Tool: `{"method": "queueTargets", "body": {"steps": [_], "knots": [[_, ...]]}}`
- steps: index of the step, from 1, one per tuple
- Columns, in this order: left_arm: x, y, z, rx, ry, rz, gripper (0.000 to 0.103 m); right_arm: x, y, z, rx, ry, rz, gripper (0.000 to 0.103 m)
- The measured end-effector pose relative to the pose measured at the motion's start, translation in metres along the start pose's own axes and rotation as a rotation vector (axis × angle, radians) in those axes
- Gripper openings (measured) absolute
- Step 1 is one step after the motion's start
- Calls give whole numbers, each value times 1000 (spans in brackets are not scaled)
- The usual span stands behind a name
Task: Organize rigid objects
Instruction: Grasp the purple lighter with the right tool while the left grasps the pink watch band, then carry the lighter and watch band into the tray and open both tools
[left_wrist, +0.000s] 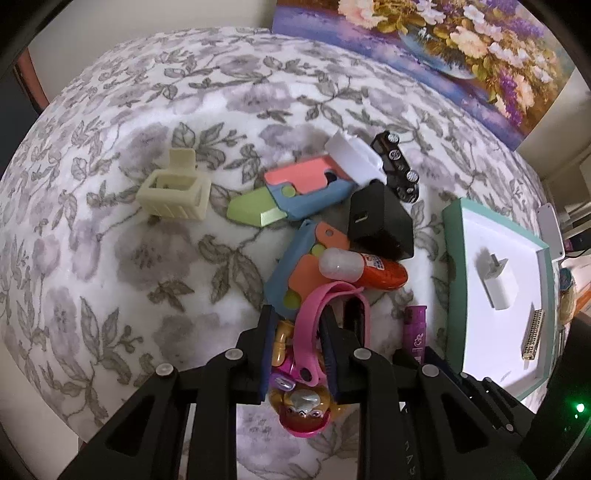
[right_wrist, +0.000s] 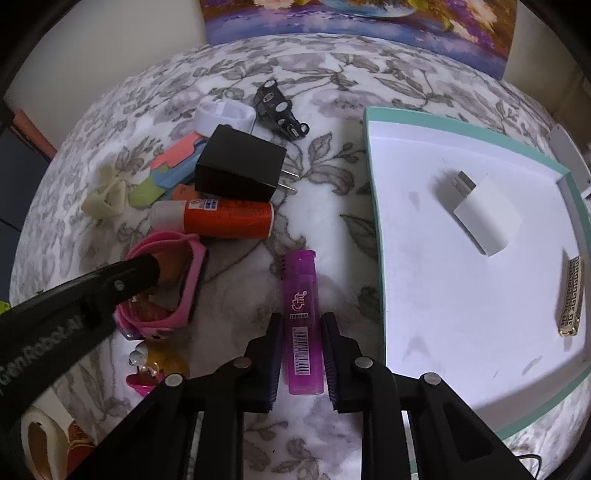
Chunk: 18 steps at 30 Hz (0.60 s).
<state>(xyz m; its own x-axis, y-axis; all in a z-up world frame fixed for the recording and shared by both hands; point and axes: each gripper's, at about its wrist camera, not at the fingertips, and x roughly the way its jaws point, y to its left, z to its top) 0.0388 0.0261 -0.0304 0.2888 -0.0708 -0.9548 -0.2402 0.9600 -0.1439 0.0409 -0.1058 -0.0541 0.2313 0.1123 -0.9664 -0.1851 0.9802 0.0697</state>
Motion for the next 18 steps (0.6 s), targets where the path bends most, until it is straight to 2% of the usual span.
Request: {"method": "queueTargets", "body": {"steps": [6, 10, 12, 18], "knots": [[-6, 3, -1, -13, -9, -15, 24, -8, -8, -1, 38, -7, 47, 21], [-14, 2, 2, -16, -46, -25, 23, -16, -14, -1, 64, -23, 71, 21], [-19, 1, 3, -14, -64, -31, 14, -22, -14, 0, 67, -42, 82, 21], [-28, 2, 6, -22, -92, -50, 14, -30, -17, 0, 78, -62, 98, 21]]}}
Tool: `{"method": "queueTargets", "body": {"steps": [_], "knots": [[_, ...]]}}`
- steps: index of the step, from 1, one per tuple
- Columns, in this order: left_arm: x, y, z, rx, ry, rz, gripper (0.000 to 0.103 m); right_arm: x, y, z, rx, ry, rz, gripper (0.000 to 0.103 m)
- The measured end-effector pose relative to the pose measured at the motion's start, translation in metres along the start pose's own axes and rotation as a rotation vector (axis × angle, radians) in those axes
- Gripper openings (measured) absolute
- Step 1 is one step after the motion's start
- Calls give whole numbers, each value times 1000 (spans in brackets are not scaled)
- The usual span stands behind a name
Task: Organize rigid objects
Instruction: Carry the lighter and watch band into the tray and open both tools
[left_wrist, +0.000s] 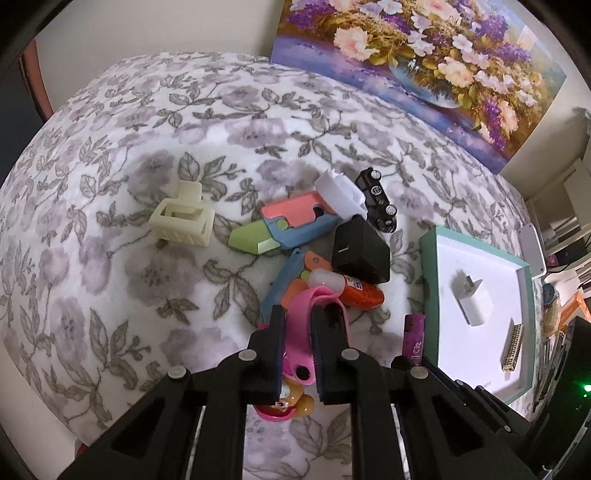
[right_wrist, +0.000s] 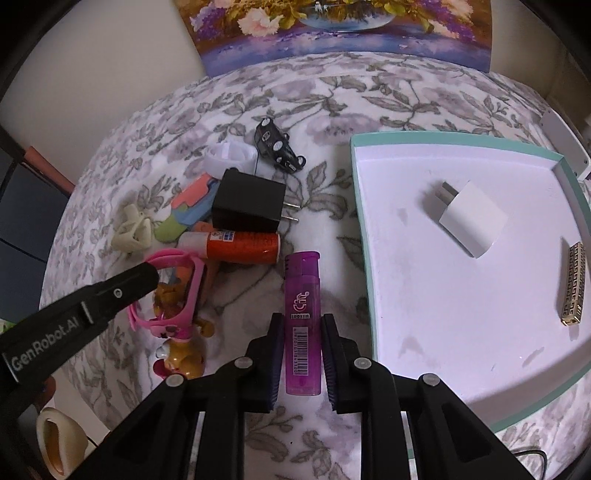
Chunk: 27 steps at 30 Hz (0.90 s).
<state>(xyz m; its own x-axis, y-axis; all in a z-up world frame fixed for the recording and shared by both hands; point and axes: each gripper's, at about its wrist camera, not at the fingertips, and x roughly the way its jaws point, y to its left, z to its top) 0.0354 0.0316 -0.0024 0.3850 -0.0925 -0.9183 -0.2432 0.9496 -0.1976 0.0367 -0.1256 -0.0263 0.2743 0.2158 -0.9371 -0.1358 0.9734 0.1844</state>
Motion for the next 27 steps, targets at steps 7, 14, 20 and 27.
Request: {"method": "queueTargets", "body": {"steps": [7, 14, 20, 27], "knots": [[-14, -2, 3, -5, -60, -28, 14, -9, -2, 4, 14, -34, 20, 21], [-22, -15, 5, 18, -90, -54, 14, -28, -11, 9, 40, -93, 19, 21], [-26, -38, 3, 66, -108, -56, 14, -41, -35, 13, 99, -133, -11, 21], [-25, -87, -7, 171, -108, -79, 14, -46, -84, 11, 219, -135, -93, 21]]}}
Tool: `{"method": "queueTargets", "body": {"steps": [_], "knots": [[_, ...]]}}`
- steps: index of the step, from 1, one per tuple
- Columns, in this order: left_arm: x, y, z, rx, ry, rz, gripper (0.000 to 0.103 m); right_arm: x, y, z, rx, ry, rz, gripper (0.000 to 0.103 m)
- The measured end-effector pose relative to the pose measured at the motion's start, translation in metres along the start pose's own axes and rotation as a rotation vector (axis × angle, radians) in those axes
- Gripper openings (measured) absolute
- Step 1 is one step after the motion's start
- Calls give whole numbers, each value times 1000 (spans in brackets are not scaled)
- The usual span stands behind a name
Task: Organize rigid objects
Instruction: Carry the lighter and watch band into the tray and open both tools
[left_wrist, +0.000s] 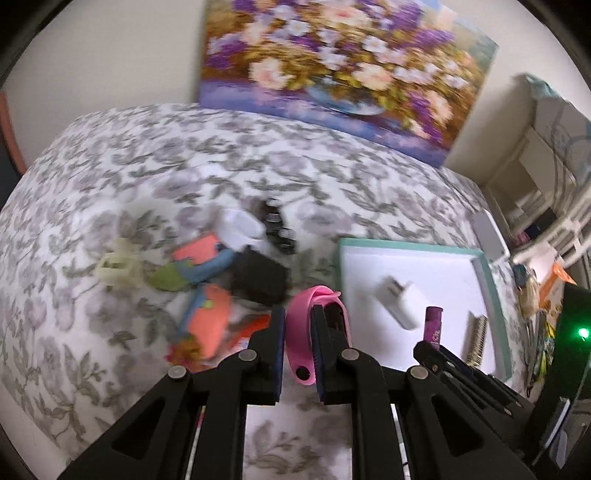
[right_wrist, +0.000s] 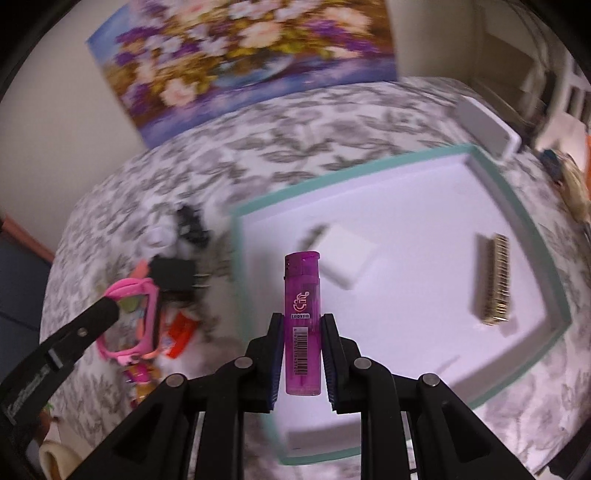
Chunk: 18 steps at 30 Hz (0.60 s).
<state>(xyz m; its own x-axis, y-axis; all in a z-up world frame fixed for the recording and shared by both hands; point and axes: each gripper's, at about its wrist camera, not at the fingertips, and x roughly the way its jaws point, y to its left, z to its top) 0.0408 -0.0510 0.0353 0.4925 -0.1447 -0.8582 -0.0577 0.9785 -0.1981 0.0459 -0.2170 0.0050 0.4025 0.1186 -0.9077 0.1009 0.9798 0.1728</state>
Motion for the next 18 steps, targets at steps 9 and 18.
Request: {"method": "queueTargets", "body": {"steps": [9, 18], "knots": [[19, -65, -15, 151, 46, -28, 14, 0, -64, 7, 132, 5, -102, 21], [40, -102, -32, 285, 93, -8, 14, 2, -89, 8, 174, 14, -157, 21]]}}
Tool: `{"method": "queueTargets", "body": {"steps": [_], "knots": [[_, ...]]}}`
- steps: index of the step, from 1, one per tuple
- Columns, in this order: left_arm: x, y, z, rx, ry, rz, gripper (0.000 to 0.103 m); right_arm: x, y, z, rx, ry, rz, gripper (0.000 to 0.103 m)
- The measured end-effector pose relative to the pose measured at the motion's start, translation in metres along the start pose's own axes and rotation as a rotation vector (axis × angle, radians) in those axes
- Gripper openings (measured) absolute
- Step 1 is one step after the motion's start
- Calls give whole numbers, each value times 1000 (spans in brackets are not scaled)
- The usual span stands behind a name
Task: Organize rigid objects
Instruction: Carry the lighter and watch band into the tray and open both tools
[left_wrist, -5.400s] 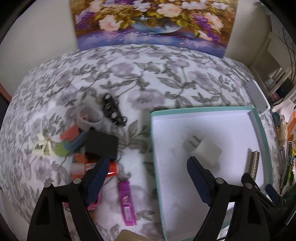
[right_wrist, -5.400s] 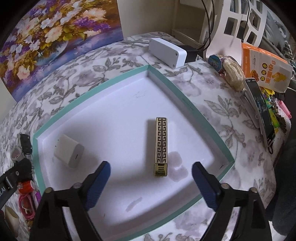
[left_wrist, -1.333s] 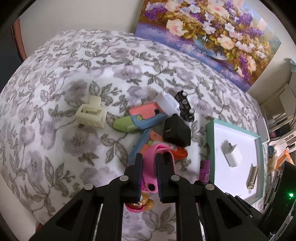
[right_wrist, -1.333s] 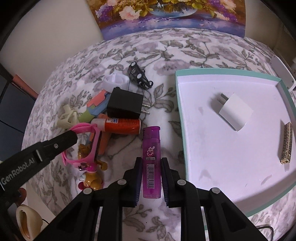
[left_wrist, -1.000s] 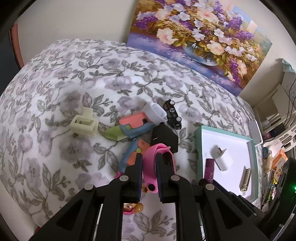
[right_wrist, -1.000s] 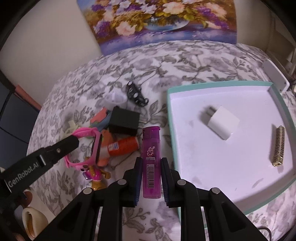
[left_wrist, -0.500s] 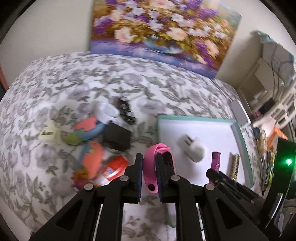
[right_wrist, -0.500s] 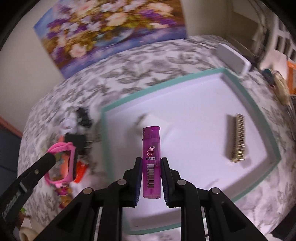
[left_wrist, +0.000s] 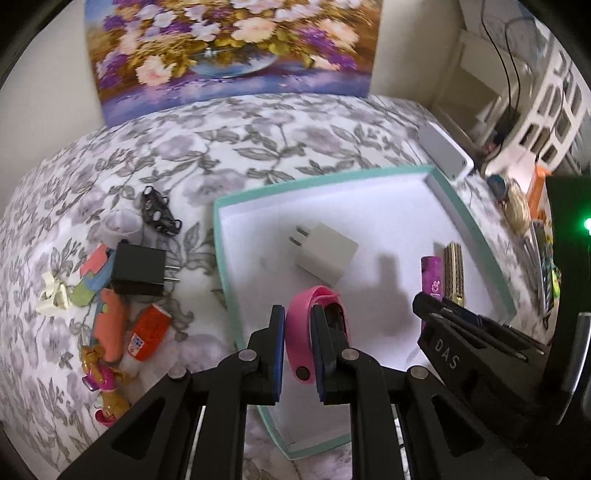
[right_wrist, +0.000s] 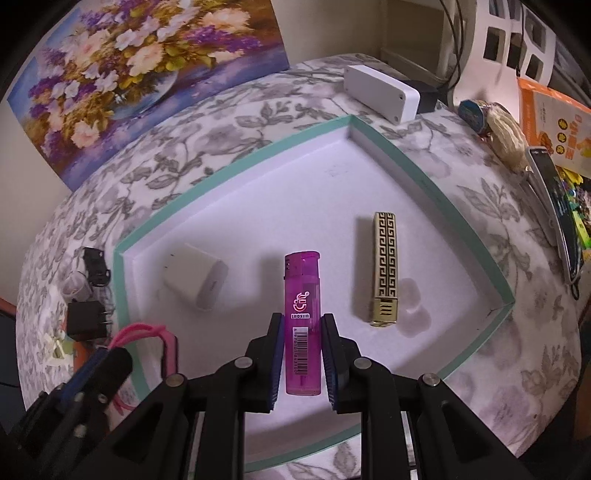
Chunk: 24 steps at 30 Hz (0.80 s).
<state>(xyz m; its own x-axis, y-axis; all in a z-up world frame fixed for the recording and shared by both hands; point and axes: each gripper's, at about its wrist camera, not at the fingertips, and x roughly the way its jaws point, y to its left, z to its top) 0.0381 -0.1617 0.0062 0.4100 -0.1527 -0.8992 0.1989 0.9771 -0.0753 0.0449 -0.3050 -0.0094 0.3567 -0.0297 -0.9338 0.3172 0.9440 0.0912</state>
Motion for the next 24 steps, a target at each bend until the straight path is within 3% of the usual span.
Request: {"method": "queueTargets", "body": {"steps": [9, 13, 14, 21, 24], "knots": [[13, 2, -2, -16, 52, -19, 17, 9, -3, -2, -1, 36, -27, 22], [13, 5, -1, -37, 47, 9, 56, 11, -4, -2, 4, 42, -38, 22], [14, 7, 0, -47, 49, 6, 61, 11, -5, -2, 11, 44, -40, 22], [11, 13, 1, -71, 42, 27, 63, 12, -5, -3, 14, 47, -49, 31], [9, 20, 2, -86, 35, 61, 76, 9, -4, -2, 13, 29, -54, 43]]}}
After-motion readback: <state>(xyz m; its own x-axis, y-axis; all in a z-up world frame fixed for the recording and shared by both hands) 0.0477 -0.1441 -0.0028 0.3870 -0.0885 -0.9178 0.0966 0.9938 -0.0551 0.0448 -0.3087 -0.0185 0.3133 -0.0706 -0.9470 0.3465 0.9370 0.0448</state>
